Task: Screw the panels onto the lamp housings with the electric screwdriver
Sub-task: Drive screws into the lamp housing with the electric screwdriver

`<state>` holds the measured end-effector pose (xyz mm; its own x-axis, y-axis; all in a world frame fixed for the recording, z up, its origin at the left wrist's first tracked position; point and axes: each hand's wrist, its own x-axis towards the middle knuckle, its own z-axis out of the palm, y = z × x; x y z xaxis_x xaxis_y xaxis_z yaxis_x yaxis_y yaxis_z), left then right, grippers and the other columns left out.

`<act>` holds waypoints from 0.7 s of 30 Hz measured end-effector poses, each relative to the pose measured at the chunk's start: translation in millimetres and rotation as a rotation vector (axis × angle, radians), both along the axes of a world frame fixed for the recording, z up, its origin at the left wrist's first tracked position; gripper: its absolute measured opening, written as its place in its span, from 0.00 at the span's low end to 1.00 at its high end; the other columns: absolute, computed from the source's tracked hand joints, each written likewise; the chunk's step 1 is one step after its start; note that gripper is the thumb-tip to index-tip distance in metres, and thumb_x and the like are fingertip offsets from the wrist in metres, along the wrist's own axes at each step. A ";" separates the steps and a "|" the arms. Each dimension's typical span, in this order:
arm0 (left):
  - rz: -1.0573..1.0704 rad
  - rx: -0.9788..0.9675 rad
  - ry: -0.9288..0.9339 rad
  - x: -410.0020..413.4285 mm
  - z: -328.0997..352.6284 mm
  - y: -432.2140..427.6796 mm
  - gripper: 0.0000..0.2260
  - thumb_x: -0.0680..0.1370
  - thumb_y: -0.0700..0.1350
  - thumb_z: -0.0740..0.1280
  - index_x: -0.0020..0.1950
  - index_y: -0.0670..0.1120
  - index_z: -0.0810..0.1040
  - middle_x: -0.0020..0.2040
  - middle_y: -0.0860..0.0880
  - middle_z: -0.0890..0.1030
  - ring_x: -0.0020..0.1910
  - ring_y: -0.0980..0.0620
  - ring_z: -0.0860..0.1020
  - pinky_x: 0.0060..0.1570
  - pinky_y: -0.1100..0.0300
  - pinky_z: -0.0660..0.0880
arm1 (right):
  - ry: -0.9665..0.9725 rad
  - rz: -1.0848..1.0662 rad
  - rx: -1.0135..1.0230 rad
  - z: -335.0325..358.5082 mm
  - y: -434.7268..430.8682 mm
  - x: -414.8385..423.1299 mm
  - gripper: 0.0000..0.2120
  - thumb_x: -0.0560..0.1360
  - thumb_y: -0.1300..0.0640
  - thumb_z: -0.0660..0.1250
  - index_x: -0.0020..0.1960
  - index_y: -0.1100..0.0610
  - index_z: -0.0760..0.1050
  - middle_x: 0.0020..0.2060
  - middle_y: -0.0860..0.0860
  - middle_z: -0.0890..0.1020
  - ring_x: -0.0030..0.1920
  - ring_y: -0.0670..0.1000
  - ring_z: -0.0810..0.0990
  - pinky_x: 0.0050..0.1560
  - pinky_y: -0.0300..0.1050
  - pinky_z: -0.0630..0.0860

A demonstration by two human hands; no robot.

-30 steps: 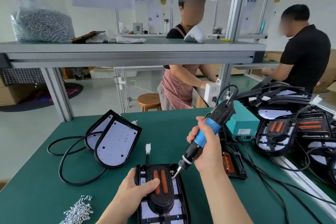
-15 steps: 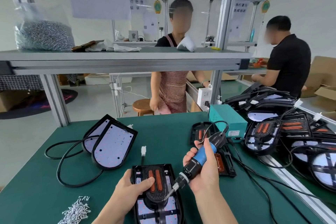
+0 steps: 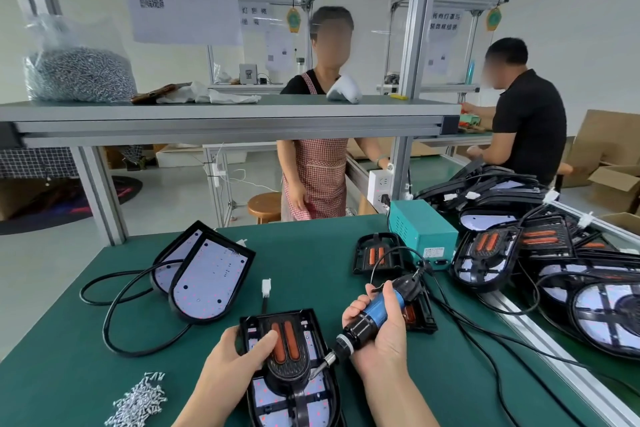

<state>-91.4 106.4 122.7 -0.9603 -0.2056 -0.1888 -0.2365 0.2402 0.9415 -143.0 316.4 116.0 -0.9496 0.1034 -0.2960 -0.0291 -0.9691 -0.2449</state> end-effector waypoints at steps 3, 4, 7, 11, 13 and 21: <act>0.086 -0.235 0.069 8.4 4.8 -8.2 0.22 0.76 0.62 0.68 0.64 0.51 0.71 0.42 0.51 0.81 0.46 0.53 0.79 0.47 0.57 0.73 | 0.000 0.010 0.021 -0.9 -1.3 0.1 0.15 0.73 0.48 0.73 0.49 0.58 0.75 0.33 0.51 0.73 0.29 0.47 0.72 0.28 0.38 0.74; 0.131 -0.304 0.114 11.4 6.7 -13.8 0.21 0.77 0.60 0.68 0.64 0.50 0.73 0.38 0.51 0.81 0.44 0.52 0.80 0.46 0.56 0.73 | -0.003 0.011 0.027 -1.1 -1.5 0.0 0.15 0.74 0.48 0.73 0.49 0.58 0.75 0.33 0.51 0.74 0.29 0.47 0.72 0.28 0.38 0.74; 0.255 -0.567 0.168 20.6 14.7 -38.1 0.13 0.77 0.56 0.70 0.57 0.52 0.79 0.39 0.54 0.80 0.47 0.47 0.79 0.50 0.52 0.74 | -0.008 0.009 0.022 -1.7 -1.3 -0.5 0.14 0.75 0.48 0.72 0.49 0.58 0.75 0.32 0.51 0.74 0.29 0.47 0.72 0.28 0.38 0.74; 0.278 -0.947 0.014 29.2 18.0 -74.9 0.11 0.75 0.54 0.71 0.56 0.53 0.82 0.56 0.46 0.78 0.62 0.42 0.70 0.58 0.50 0.72 | -0.010 0.009 0.010 -2.9 -1.1 -1.8 0.14 0.74 0.49 0.73 0.49 0.58 0.75 0.32 0.51 0.74 0.28 0.47 0.73 0.28 0.39 0.74; 0.279 -0.980 -0.101 32.2 16.9 -89.8 0.12 0.74 0.56 0.71 0.54 0.54 0.81 0.57 0.45 0.77 0.63 0.41 0.70 0.60 0.51 0.71 | -0.007 0.012 0.015 -3.2 -1.7 -2.1 0.14 0.73 0.49 0.74 0.48 0.58 0.75 0.32 0.51 0.74 0.29 0.47 0.73 0.28 0.39 0.74; 0.170 -0.905 -0.125 34.0 6.3 -100.1 0.07 0.74 0.50 0.73 0.48 0.50 0.80 0.47 0.46 0.75 0.53 0.42 0.77 0.54 0.54 0.73 | -0.005 0.022 0.013 -3.4 -2.4 -1.5 0.17 0.69 0.49 0.76 0.49 0.58 0.75 0.33 0.51 0.74 0.30 0.47 0.73 0.28 0.39 0.75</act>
